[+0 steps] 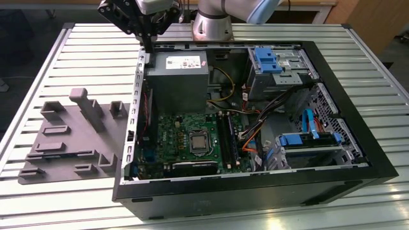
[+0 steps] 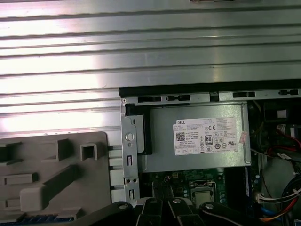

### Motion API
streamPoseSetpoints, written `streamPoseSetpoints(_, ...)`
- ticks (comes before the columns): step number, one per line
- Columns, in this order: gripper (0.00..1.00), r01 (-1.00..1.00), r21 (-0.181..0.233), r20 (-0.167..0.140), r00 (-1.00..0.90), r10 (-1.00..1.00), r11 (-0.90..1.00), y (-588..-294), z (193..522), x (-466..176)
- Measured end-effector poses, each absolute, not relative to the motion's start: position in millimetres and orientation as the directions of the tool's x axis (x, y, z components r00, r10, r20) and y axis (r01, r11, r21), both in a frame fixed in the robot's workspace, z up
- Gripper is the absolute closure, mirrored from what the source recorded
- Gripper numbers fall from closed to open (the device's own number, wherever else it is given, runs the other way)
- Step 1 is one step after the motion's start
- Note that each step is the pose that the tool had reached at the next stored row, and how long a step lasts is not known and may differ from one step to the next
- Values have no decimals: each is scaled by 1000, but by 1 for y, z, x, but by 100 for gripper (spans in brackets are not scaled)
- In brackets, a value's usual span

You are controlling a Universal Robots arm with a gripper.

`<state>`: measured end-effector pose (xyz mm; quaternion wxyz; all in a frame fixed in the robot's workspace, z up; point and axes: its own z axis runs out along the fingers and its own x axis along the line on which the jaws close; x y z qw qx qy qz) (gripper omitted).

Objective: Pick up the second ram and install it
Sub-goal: 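Reach for the second ram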

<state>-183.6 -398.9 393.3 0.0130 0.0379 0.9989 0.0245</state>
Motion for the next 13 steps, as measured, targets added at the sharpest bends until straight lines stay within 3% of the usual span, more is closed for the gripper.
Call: streamPoseSetpoints(13,89,75,50,-24,-997,76,996,-399,393,-193)
